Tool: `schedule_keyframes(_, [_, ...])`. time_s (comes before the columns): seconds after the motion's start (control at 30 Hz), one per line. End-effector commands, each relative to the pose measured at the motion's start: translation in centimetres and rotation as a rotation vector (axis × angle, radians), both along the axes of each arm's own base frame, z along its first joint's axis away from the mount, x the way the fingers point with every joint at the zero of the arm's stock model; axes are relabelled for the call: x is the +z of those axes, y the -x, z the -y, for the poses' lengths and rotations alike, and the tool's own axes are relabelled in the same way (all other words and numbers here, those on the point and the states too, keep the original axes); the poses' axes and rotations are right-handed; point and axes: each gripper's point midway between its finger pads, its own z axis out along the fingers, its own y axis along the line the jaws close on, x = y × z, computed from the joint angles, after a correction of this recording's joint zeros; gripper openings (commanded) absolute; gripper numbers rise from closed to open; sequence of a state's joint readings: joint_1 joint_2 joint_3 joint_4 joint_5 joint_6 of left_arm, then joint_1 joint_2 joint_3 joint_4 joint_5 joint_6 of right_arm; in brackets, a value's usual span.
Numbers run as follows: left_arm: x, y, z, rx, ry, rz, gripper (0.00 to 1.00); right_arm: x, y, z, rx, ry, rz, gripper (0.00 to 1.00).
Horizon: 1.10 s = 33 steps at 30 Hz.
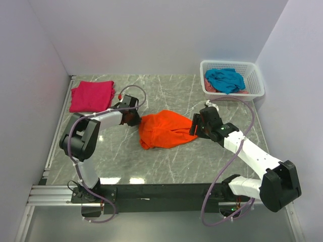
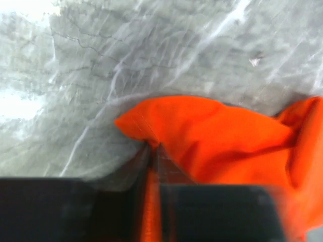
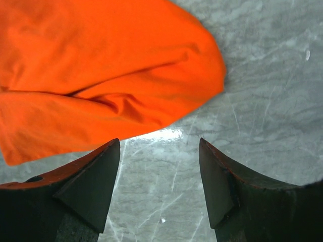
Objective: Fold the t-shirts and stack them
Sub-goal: Flatten the tshirt out
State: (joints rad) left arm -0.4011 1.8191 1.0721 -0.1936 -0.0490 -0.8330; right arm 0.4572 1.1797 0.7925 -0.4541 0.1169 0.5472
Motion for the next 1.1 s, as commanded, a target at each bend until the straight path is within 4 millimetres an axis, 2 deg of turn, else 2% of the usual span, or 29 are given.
schedule_keyframes(0.0, [-2.5, 0.7, -0.8, -0.011, -0.082, -0.065, 0.01, 0.8, -0.5, 1.1, -0.062, 0.002, 0.046, 0.7])
schedule_keyframes(0.1, [-1.9, 0.2, -0.8, -0.005, -0.106, -0.036, 0.01, 0.5, -0.5, 1.9, -0.082, 0.011, 0.045, 0.7])
schedule_keyframes(0.2, [0.6, -0.5, -1.9, 0.042, -0.185, 0.049, 0.01, -0.2, -1.0, 2.9, -0.12, 0.007, 0.023, 0.7])
schedule_keyframes(0.23, [2.0, -0.7, -2.2, 0.058, -0.197, 0.085, 0.01, -0.7, -1.3, 3.4, -0.135, 0.009, 0.003, 0.7])
schedule_keyframes(0.3, [3.4, -0.7, -2.8, 0.085, -0.227, 0.13, 0.01, -0.9, -2.1, 3.4, -0.137, -0.001, 0.001, 0.69])
schedule_keyframes(0.33, [4.9, -0.7, -2.7, 0.089, -0.214, 0.167, 0.01, -1.7, -2.3, 3.2, -0.128, -0.007, -0.027, 0.69])
schedule_keyframes(0.4, [5.6, -0.4, -2.6, 0.083, -0.198, 0.198, 0.01, -1.9, -3.4, 3.0, -0.132, -0.02, -0.033, 0.68])
schedule_keyframes(0.43, [6.7, -0.3, -2.6, 0.081, -0.181, 0.227, 0.01, -3.0, -3.6, 3.1, -0.135, -0.008, -0.064, 0.68])
schedule_keyframes(0.47, [6.6, 0.2, -2.6, 0.077, -0.176, 0.229, 0.0, -2.8, -4.4, 2.9, -0.136, -0.011, -0.056, 0.68])
schedule_keyframes(0.53, [7.7, 0.5, -2.5, 0.074, -0.156, 0.258, 0.01, -3.8, -5.3, 2.9, -0.141, 0.0, -0.081, 0.67])
schedule_keyframes(0.73, [9.8, 1.2, -2.5, 0.066, -0.129, 0.314, 0.01, -7.0, -6.0, 2.1, -0.135, 0.003, -0.183, 0.51])
schedule_keyframes(0.77, [10.1, 1.3, -2.5, 0.062, -0.126, 0.322, 0.01, -7.2, -6.0, 2.1, -0.136, 0.003, -0.186, 0.42])
schedule_keyframes(0.83, [11.0, 1.4, -2.5, 0.064, -0.117, 0.343, 0.01, -7.5, -5.9, 1.6, -0.117, -0.014, -0.193, 0.33])
schedule_keyframes(0.87, [11.4, 1.3, -2.5, 0.064, -0.114, 0.354, 0.01, -7.4, -6.0, 1.5, -0.111, -0.022, -0.187, 0.21])
schedule_keyframes(0.97, [13.6, 1.0, -2.6, 0.065, -0.107, 0.411, 0.01, -6.0, -6.4, 1.3, -0.089, -0.036, -0.133, 0.0])
schedule_keyframes(1.07, [16.6, 0.6, -2.9, 0.083, -0.106, 0.48, 0.01, -3.2, -7.2, 1.6, -0.076, -0.029, -0.04, 0.0])
